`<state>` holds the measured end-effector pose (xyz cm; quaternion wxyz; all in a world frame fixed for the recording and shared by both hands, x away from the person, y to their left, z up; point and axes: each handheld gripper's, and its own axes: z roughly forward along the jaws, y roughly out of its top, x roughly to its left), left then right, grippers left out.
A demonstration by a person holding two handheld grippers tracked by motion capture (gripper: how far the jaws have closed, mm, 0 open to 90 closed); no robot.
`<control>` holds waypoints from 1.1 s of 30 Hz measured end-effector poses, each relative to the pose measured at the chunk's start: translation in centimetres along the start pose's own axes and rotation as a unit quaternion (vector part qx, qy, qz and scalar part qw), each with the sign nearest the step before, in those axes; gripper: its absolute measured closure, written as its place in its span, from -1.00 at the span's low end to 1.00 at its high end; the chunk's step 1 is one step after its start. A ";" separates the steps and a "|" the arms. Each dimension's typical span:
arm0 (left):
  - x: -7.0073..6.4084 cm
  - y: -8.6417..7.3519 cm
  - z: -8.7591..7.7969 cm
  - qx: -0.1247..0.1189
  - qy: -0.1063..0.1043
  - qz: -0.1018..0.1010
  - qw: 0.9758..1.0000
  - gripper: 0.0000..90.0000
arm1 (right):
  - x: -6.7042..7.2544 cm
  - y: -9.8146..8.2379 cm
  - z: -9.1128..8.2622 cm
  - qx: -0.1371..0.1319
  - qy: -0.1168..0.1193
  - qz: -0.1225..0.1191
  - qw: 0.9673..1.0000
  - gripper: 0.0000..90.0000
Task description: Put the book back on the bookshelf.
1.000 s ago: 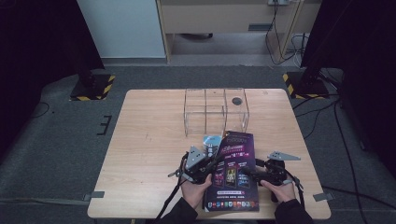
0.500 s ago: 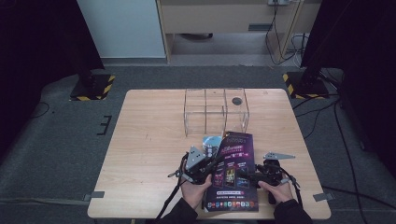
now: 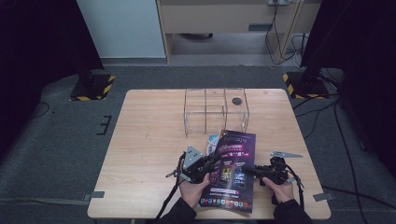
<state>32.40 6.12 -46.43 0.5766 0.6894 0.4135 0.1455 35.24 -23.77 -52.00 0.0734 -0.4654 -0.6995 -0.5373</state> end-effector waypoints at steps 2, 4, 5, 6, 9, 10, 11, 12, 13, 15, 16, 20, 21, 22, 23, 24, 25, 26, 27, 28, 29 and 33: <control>0.1 0.0 0.1 0.002 0.003 0.000 1.000 0.87 | 0.2 0.1 -0.2 0.000 0.001 0.002 1.000 0.60; 0.2 0.0 0.1 0.004 0.005 0.001 1.000 0.87 | 0.4 0.2 -0.3 -0.002 0.001 0.003 1.000 0.64; 0.3 0.0 0.1 0.006 0.008 0.002 1.000 0.87 | 0.5 0.2 -0.3 -0.001 0.000 0.003 1.000 0.66; 0.3 0.0 0.1 0.006 0.011 0.002 1.000 0.87 | 0.5 0.2 -0.4 -0.002 0.002 0.006 1.000 0.67; 0.4 0.0 0.1 0.013 0.024 0.006 1.000 0.86 | 0.8 0.3 -0.4 -0.004 0.000 0.010 1.000 0.71; 0.5 0.0 0.2 0.014 0.029 0.007 0.999 0.86 | 0.9 0.3 -0.5 -0.005 0.000 0.010 1.000 0.72; 0.5 0.0 0.2 0.017 0.032 0.010 0.999 0.86 | 1.0 0.3 -0.5 -0.006 0.000 0.011 1.000 0.74; 0.6 0.0 0.2 0.019 0.036 0.011 0.999 0.86 | 1.1 0.3 -0.5 -0.007 -0.001 0.011 1.000 0.75; 0.7 0.0 0.2 0.021 0.038 0.011 0.999 0.86 | 1.2 0.4 -0.6 -0.009 -0.002 0.011 1.000 0.76; 0.9 0.0 0.1 0.022 0.043 0.012 0.999 0.86 | 1.3 0.4 -0.7 -0.017 -0.002 0.015 1.000 0.80; 1.0 0.0 0.1 0.024 0.044 0.012 0.999 0.85 | 1.4 0.4 -0.7 -0.021 -0.002 0.015 1.000 0.81; 1.4 0.2 0.0 0.026 0.042 0.005 0.999 0.81 | 1.6 0.6 -1.2 -0.040 0.003 0.021 0.999 0.86; 1.5 0.2 -0.1 0.028 0.041 0.004 0.999 0.79 | 1.7 0.7 -1.3 -0.043 0.004 0.020 0.999 0.86; 1.6 0.2 -0.1 0.028 0.041 0.004 0.999 0.78 | 1.9 0.7 -1.4 -0.047 0.004 0.018 0.999 0.87; 1.6 0.2 -0.2 0.028 0.041 0.006 0.999 0.77 | 2.0 0.8 -1.5 -0.049 0.004 0.017 0.999 0.87; 1.7 0.2 -0.2 0.028 0.041 0.006 0.999 0.76 | 2.1 0.9 -1.6 -0.049 0.004 0.015 0.999 0.87; 1.7 0.2 -0.3 0.027 0.043 0.007 0.999 0.74 | 2.2 0.9 -1.6 -0.051 0.004 0.015 0.999 0.87; 1.8 0.2 -0.3 0.027 0.042 0.003 0.999 0.73 | 2.3 0.9 -1.7 -0.051 0.006 0.013 0.999 0.87; 1.9 0.2 -0.4 0.028 0.042 0.002 0.999 0.70 | 2.4 1.0 -1.7 -0.052 0.008 0.014 0.999 0.87; 2.0 0.2 -0.4 0.028 0.043 0.001 0.999 0.67 | 2.5 1.0 -1.8 -0.054 0.009 0.011 0.998 0.87; 2.1 0.2 -0.5 0.028 0.043 0.000 0.999 0.62 | 2.6 1.1 -1.9 -0.055 0.011 0.011 0.998 0.87; 2.7 0.2 -0.7 0.037 0.045 -0.003 0.998 0.45 | 3.2 1.4 -2.4 -0.064 0.020 -0.004 0.998 0.87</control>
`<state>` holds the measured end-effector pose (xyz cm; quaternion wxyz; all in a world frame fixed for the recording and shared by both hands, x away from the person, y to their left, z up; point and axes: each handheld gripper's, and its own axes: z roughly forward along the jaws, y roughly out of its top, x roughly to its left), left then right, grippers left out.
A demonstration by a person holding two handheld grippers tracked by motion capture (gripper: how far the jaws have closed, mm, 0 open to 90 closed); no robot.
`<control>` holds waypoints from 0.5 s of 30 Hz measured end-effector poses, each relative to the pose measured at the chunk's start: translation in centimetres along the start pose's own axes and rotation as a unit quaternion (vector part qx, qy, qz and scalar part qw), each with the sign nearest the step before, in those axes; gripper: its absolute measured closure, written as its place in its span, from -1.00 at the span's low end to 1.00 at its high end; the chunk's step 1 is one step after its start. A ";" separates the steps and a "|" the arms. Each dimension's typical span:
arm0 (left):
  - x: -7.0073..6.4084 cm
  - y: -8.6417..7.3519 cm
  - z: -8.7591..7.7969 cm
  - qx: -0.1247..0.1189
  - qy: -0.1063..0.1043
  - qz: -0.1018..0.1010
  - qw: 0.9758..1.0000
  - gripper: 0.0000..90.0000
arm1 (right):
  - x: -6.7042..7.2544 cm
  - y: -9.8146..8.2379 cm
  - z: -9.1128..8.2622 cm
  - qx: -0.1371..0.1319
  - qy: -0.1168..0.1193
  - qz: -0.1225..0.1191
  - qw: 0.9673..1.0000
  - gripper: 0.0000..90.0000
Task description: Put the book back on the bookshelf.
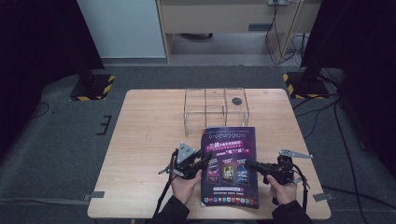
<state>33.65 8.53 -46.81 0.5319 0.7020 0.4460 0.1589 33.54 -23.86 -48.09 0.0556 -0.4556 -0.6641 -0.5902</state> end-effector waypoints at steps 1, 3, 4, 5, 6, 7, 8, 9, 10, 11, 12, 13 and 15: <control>0.1 0.0 -0.1 0.002 0.002 0.001 1.000 0.44 | 0.1 0.1 -0.1 -0.002 0.002 -0.004 1.000 0.87; 0.5 -0.2 -0.1 0.003 0.005 0.000 1.000 0.34 | 0.6 0.3 -0.3 -0.005 0.004 -0.011 1.000 0.87; 0.7 -0.2 -0.2 0.006 0.009 -0.001 1.000 0.31 | 0.7 0.4 -0.4 -0.006 0.007 -0.012 1.000 0.87; 0.9 -0.3 -0.3 0.004 0.010 -0.001 1.000 0.25 | 0.9 0.5 -0.4 -0.008 0.008 -0.017 1.000 0.87; 1.1 -0.4 -0.4 -0.001 0.012 -0.003 1.000 0.19 | 1.2 0.6 -0.5 -0.009 0.008 -0.021 1.000 0.87; 1.3 -0.4 -0.6 -0.001 0.015 -0.004 1.000 0.18 | 1.5 0.8 -0.5 -0.010 0.010 -0.025 1.000 0.87; 1.4 -0.3 -0.7 -0.002 0.017 -0.003 1.000 0.15 | 1.8 0.9 -0.4 -0.009 0.009 -0.028 1.000 0.87; 1.6 -0.3 -0.9 -0.002 0.020 -0.002 1.000 0.12 | 2.0 1.0 -0.4 -0.009 0.001 -0.035 0.999 0.87; 1.7 -0.3 -1.0 -0.003 0.022 -0.001 1.000 0.11 | 2.1 1.0 -0.4 -0.010 -0.003 -0.037 0.999 0.87; 1.9 -0.2 -1.2 -0.004 0.025 -0.001 1.000 0.10 | 2.2 1.1 -0.4 -0.013 -0.004 -0.035 0.999 0.87; 1.9 -0.2 -1.2 -0.004 0.025 -0.001 1.000 0.07 | 2.2 1.1 -0.4 -0.013 -0.004 -0.035 0.999 0.87; 2.3 -0.1 -1.5 -0.006 0.034 -0.004 0.999 0.03 | 2.5 1.3 -0.6 -0.020 -0.008 -0.037 0.999 0.87; 2.7 -0.1 -1.7 -0.005 0.041 -0.008 0.999 -0.03 | 2.7 1.6 -0.8 -0.026 -0.008 -0.038 0.999 0.87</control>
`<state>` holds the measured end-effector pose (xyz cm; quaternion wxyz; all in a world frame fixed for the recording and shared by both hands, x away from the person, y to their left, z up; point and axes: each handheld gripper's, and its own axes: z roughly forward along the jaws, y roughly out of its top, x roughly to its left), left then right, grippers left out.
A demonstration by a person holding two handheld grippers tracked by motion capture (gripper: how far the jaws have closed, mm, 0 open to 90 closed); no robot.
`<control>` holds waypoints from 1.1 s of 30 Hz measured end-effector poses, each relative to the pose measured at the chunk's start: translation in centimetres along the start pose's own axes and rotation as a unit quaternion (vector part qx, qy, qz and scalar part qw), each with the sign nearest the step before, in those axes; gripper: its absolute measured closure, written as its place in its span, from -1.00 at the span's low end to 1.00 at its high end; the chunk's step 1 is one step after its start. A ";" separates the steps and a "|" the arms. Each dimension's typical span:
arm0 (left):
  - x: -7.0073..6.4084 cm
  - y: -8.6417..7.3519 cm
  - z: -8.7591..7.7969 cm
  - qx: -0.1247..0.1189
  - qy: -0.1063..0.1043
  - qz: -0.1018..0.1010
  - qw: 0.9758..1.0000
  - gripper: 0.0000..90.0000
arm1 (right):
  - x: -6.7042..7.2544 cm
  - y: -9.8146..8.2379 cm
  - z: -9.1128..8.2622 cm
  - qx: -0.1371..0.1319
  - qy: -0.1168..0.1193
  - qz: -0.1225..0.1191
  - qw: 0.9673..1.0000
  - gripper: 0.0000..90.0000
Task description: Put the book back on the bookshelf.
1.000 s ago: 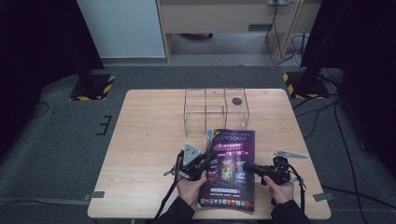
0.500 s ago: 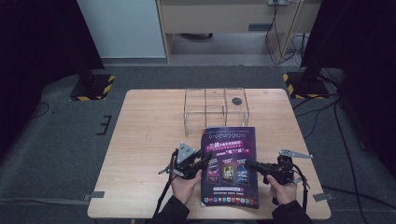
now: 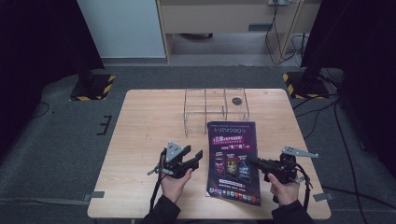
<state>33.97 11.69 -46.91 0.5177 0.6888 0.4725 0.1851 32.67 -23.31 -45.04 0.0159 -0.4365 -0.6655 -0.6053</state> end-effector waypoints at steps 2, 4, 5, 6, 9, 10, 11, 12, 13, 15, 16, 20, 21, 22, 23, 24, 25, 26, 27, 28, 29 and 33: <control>0.3 0.0 -0.1 0.004 0.006 0.002 1.000 -0.07 | 0.4 0.4 -0.2 -0.008 -0.001 -0.004 1.000 0.87; 0.6 -0.1 -0.2 0.010 0.010 0.006 1.000 -0.11 | 0.9 0.9 -0.2 -0.016 -0.003 -0.011 1.000 0.87; 0.8 -0.1 -0.4 0.014 0.014 0.010 1.000 -0.14 | 1.1 1.2 -0.3 -0.019 -0.005 -0.016 1.000 0.87; 1.1 -0.2 -0.5 0.015 0.018 0.012 1.000 -0.16 | 1.4 1.5 -0.3 -0.023 -0.010 -0.020 0.999 0.87; 2.0 -0.5 -1.1 0.020 0.029 0.013 0.999 -0.23 | 1.9 2.4 -0.5 -0.036 -0.018 -0.029 0.999 0.87; 2.0 -0.5 -1.1 0.020 0.029 0.013 0.999 -0.25 | 1.9 2.4 -0.5 -0.036 -0.018 -0.029 0.999 0.87; 2.5 -0.8 -1.4 0.022 0.033 0.013 0.999 -0.28 | 2.2 3.1 -0.8 -0.047 -0.026 -0.035 0.998 0.87; 3.3 -1.2 -1.8 0.031 0.043 0.016 0.998 -0.29 | 2.4 3.4 -0.9 -0.052 -0.030 -0.039 0.997 0.87; 3.7 -1.4 -2.0 0.033 0.050 0.013 0.998 -0.30 | 2.5 3.6 -1.0 -0.055 -0.034 -0.042 0.997 0.87; 4.6 -1.9 -2.4 0.042 0.060 0.009 0.997 -0.32 | 2.7 4.1 -1.2 -0.062 -0.044 -0.048 0.996 0.87; 5.0 -2.2 -2.6 0.047 0.066 0.008 0.997 -0.33 | 2.8 4.3 -1.3 -0.066 -0.046 -0.053 0.995 0.87; 6.5 -3.1 -3.4 0.060 0.085 -0.001 0.995 -0.37 | 3.0 5.1 -1.7 -0.079 -0.055 -0.057 0.994 0.87; 6.8 -3.3 -3.5 0.064 0.090 0.000 0.994 -0.38 | 3.1 5.3 -1.7 -0.081 -0.057 -0.058 0.993 0.87; 7.1 -3.5 -3.6 0.070 0.093 -0.002 0.993 -0.40 | 3.2 5.5 -1.8 -0.083 -0.060 -0.060 0.993 0.87; 7.3 -3.6 -3.7 0.073 0.095 -0.005 0.993 -0.41 | 3.2 5.7 -1.9 -0.086 -0.061 -0.062 0.992 0.87; 7.5 -3.8 -3.8 0.077 0.098 -0.006 0.992 -0.41 | 3.3 5.9 -1.9 -0.088 -0.063 -0.064 0.992 0.87; 7.7 -3.9 -3.8 0.083 0.101 -0.005 0.991 -0.43 | 3.4 6.1 -1.9 -0.091 -0.065 -0.065 0.992 0.87; 7.7 -3.9 -3.8 0.083 0.101 -0.005 0.991 -0.44 | 3.4 6.1 -1.9 -0.091 -0.065 -0.065 0.992 0.87; 8.1 -4.2 -3.8 0.087 0.103 -0.006 0.991 -0.45 | 3.6 6.7 -2.0 -0.100 -0.068 -0.070 0.990 0.87; 8.3 -4.2 -3.8 0.088 0.107 -0.004 0.990 -0.46 | 3.6 6.9 -2.1 -0.102 -0.068 -0.071 0.990 0.87; 8.5 -4.3 -3.8 0.093 0.110 -0.005 0.990 -0.48 | 3.7 7.1 -2.1 -0.107 -0.070 -0.074 0.989 0.87; 9.1 -4.8 -3.7 0.103 0.131 0.002 0.986 -0.50 | 4.1 8.3 -2.3 -0.125 -0.078 -0.083 0.986 0.87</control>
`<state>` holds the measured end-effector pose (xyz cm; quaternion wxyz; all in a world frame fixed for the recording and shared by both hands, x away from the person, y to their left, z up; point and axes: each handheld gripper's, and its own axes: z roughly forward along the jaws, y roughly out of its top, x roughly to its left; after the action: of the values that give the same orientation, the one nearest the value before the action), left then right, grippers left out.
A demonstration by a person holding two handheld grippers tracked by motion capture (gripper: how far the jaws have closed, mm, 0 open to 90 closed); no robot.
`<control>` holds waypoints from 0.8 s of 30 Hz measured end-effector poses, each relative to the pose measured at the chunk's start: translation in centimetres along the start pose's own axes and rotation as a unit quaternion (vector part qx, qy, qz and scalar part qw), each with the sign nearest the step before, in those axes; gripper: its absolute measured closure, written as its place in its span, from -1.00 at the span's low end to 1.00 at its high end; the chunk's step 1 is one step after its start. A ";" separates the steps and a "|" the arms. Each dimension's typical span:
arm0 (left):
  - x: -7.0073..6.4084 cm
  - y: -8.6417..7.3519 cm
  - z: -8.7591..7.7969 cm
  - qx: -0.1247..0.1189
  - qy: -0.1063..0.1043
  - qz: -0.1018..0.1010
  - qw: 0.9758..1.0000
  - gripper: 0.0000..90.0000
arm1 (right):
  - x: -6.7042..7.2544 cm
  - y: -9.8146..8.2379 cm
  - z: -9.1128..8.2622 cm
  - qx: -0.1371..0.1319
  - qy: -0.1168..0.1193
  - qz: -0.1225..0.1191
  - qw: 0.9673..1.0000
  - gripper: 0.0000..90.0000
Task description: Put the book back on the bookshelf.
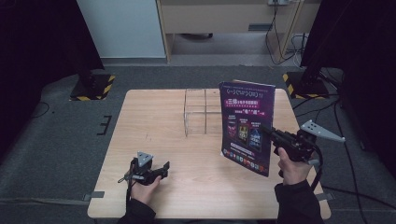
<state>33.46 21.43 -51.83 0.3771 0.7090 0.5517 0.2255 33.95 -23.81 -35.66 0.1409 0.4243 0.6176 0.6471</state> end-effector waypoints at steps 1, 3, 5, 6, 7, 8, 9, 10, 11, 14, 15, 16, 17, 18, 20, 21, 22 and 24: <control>0.1 -0.1 0.1 0.004 0.005 0.004 1.000 -0.51 | 0.0 0.3 0.0 -0.004 -0.004 -0.002 1.000 0.87; 0.4 -0.2 0.2 0.008 0.008 0.003 1.000 -0.52 | 0.1 0.7 0.2 -0.012 -0.009 -0.007 1.000 0.87; 0.7 -0.2 0.4 0.011 0.014 0.004 1.000 -0.54 | 0.0 1.1 0.4 -0.018 -0.016 -0.013 1.000 0.87; 0.8 -0.3 0.4 0.015 0.018 0.007 1.000 -0.54 | 0.0 1.3 0.5 -0.019 -0.019 -0.015 1.000 0.87; 0.9 -0.3 0.5 0.017 0.021 0.007 1.000 -0.54 | 0.0 1.5 0.6 -0.019 -0.024 -0.016 0.999 0.87; 1.0 -0.4 0.5 0.018 0.024 0.007 1.000 -0.55 | -0.1 1.6 0.8 -0.021 -0.027 -0.020 0.999 0.87; 1.1 -0.4 0.6 0.020 0.027 0.007 0.999 -0.55 | -0.2 1.8 0.9 -0.022 -0.031 -0.021 0.999 0.87; 1.2 -0.4 0.6 0.022 0.028 0.006 0.999 -0.55 | -0.3 1.8 1.0 -0.024 -0.033 -0.021 0.999 0.87; 1.3 -0.5 0.7 0.024 0.029 0.008 0.999 -0.56 | -0.4 1.9 1.1 -0.027 -0.036 -0.020 0.999 0.87; 1.4 -0.6 0.9 0.030 0.029 0.008 0.999 -0.58 | -0.7 2.1 1.4 -0.033 -0.043 -0.018 0.998 0.87; 1.4 -0.6 1.0 0.034 0.031 0.009 0.999 -0.58 | -0.8 2.1 1.5 -0.035 -0.046 -0.019 0.998 0.87; 1.4 -0.6 1.0 0.034 0.032 0.009 0.999 -0.58 | -0.9 2.2 1.6 -0.038 -0.050 -0.021 0.998 0.87; 1.5 -0.6 1.1 0.036 0.034 0.010 0.999 -0.58 | -0.9 2.2 1.7 -0.040 -0.053 -0.022 0.998 0.87; 1.5 -0.6 1.1 0.038 0.037 0.012 0.999 -0.58 | -1.0 2.3 1.9 -0.042 -0.056 -0.025 0.997 0.87; 1.6 -0.7 1.2 0.043 0.041 0.013 0.998 -0.59 | -1.1 2.5 2.2 -0.045 -0.063 -0.030 0.997 0.87; 1.6 -0.7 1.3 0.043 0.041 0.012 0.998 -0.59 | -1.1 2.6 2.3 -0.047 -0.066 -0.029 0.996 0.87; 1.7 -0.7 1.3 0.044 0.043 0.012 0.998 -0.59 | -1.2 2.6 2.5 -0.049 -0.069 -0.029 0.996 0.87; 1.7 -0.8 1.4 0.044 0.047 0.015 0.998 -0.60 | -1.4 2.8 2.9 -0.052 -0.073 -0.031 0.996 0.87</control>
<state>34.49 22.77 -53.42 0.3158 0.7221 0.5671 0.2393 37.82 -23.43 -34.02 0.2273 0.4428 0.5838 0.6414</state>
